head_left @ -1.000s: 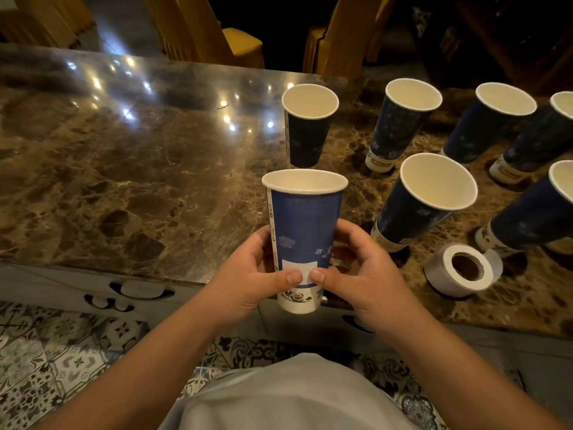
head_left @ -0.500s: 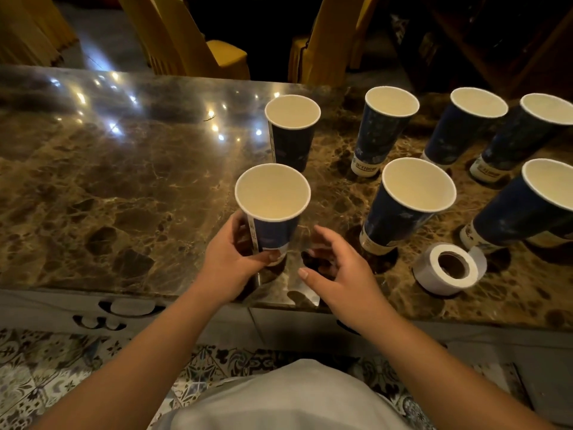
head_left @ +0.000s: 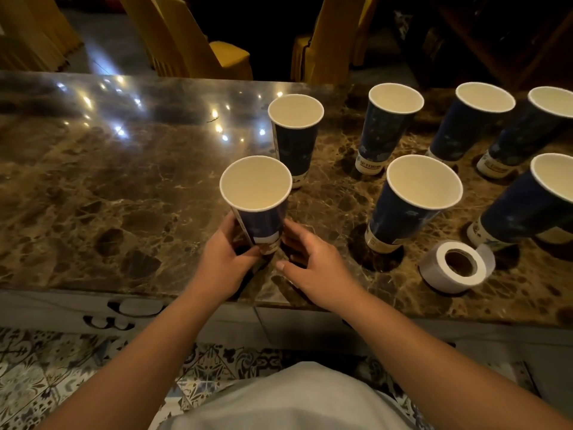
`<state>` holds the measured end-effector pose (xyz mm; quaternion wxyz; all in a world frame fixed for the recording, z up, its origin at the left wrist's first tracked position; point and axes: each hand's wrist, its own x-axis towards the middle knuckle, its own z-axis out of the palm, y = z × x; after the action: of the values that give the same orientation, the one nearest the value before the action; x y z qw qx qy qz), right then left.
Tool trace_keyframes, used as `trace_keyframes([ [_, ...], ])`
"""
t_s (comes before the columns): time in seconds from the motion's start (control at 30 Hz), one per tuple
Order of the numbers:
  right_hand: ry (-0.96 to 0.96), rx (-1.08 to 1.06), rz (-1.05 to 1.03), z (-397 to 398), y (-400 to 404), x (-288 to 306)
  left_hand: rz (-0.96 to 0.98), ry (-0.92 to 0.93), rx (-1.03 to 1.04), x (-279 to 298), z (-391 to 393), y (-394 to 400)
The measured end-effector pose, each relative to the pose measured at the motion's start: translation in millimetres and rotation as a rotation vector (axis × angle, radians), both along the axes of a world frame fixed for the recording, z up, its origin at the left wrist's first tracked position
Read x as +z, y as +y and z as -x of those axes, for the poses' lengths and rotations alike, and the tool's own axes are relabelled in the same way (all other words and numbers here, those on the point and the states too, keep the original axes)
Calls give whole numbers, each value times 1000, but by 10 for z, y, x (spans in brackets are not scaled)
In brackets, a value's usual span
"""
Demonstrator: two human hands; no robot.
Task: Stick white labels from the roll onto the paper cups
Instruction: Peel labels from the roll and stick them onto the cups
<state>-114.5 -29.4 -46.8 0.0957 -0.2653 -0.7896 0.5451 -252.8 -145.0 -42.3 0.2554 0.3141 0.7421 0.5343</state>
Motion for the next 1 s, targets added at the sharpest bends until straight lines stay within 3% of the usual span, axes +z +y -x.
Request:
trace_keyframes([
  [0.13,-47,-27,-21,-162,-45,13,20,31,-12,37,-73,-11],
  [0.3,-35,-65,-151,-773,-104,52,-31,54,266,-56,-316,-203],
  [0.37,-50,-68,-226,-1057,-86,90,-51,128,280,-148,-508,-304],
  [0.5,-85,-140,-284,-1623,103,204,-87,398,-77,-309,-935,-273],
  [0.67,-25,-380,-334,-2192,555,250,-25,744,-580,-94,-1591,444],
  [0.83,-65,-423,-336,-2515,964,207,31,975,-588,181,-2155,1233],
  [1.0,-151,-381,-345,-2664,1235,153,384,1064,-433,116,-2439,1606],
])
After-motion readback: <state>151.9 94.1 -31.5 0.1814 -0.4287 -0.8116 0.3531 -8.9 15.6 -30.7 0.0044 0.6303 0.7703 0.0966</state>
